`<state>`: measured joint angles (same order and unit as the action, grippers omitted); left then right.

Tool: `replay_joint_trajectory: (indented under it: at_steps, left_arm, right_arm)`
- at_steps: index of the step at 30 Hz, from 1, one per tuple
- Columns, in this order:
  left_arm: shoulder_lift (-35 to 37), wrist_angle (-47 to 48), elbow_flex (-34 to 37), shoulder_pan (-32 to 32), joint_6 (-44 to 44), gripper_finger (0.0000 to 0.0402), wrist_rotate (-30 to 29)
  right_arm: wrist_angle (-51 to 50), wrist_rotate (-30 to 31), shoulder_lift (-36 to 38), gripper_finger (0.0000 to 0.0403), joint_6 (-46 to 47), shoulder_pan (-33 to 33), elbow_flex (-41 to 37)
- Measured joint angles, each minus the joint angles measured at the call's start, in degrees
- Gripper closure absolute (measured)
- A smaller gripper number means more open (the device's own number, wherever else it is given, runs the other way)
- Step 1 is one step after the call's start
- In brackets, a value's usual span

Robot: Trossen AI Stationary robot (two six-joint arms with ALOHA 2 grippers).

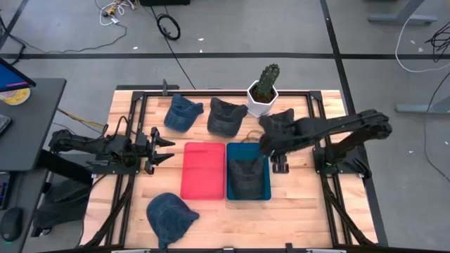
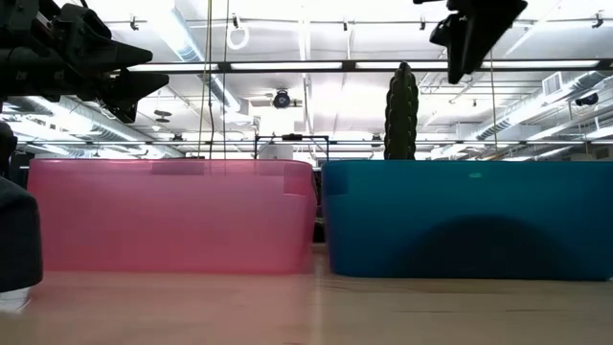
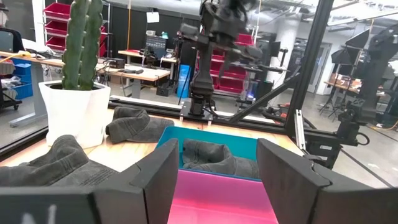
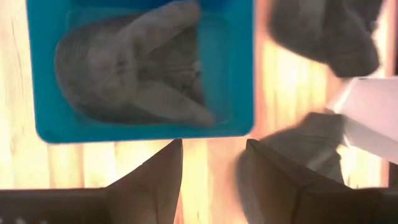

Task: Pick & Place hat
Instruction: Put the right black cap into the blue bin

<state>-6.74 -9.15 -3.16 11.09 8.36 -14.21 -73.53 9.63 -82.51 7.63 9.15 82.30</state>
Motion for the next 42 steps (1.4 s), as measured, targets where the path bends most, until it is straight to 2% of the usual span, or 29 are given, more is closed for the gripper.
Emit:
replay_joint_trajectory:
  at_steps: [8,16,31,38,42]
  left_arm:
    - [0.0,-0.01,-0.01,0.02,0.0,0.0181,0.0]
    - [0.0,0.0,0.0,0.01,0.0,0.0181,0.0]
    - [0.0,0.0,0.0,0.02,0.0,0.0181,0.0]
    - [0.0,0.0,0.0,0.0,0.0,0.0181,0.0]
    - [0.0,0.0,0.0,0.0,0.0,0.0181,0.0]
  right_arm:
    - [-1.71,0.05,3.98,0.0211,-5.12,-8.32,-1.84]
    - [-1.77,0.01,4.67,0.0194,-12.87,-18.07,-5.12]
    - [11.97,-3.33,4.6,0.0195,-25.99,-36.13,-19.38]
    - [17.09,-7.33,4.6,0.0195,-29.47,-43.63,-26.55]
    - [20.36,-9.84,4.6,0.0195,-30.8,-45.81,-30.8]
